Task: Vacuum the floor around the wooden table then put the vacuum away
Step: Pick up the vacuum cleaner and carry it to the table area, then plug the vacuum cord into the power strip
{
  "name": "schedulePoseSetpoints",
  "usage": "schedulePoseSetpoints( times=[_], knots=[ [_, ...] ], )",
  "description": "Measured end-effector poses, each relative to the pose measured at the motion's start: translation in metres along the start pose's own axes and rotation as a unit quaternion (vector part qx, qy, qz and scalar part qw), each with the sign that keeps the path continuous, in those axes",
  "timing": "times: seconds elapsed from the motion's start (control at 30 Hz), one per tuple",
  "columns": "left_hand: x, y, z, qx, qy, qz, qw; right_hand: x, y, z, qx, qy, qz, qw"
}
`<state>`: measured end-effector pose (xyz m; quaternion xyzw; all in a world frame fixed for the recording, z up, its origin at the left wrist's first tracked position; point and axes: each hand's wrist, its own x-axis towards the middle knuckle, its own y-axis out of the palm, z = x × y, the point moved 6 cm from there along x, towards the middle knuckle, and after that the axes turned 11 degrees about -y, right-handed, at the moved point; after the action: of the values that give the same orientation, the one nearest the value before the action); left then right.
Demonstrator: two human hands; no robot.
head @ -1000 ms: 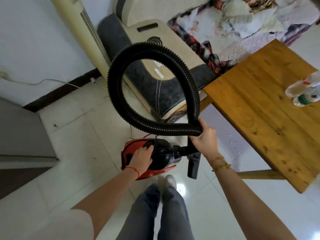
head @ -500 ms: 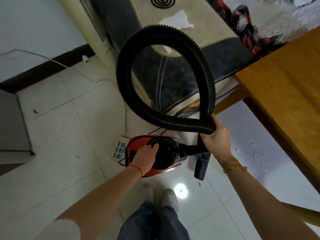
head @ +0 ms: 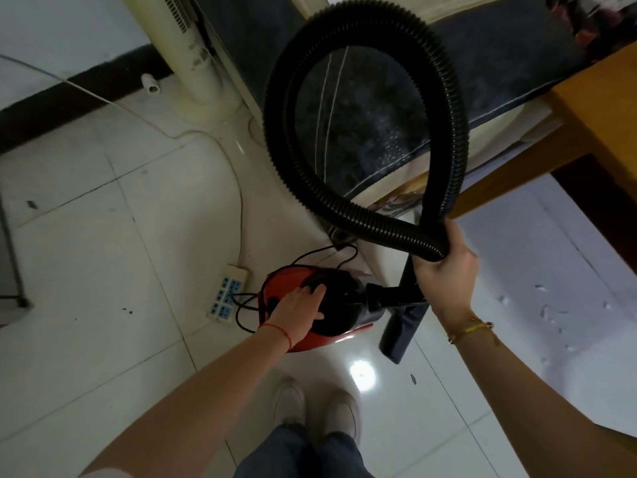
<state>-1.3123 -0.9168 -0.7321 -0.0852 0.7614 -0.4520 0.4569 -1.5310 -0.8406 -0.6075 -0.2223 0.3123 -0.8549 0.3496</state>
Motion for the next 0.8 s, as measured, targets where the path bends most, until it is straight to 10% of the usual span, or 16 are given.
schedulePoseSetpoints(
  times=[0.8],
  knots=[
    [-0.019, -0.012, 0.049, -0.15, -0.127, -0.053, 0.979, -0.014, 0.024, 0.008, -0.036, 0.003, 0.094, 0.995]
  ],
)
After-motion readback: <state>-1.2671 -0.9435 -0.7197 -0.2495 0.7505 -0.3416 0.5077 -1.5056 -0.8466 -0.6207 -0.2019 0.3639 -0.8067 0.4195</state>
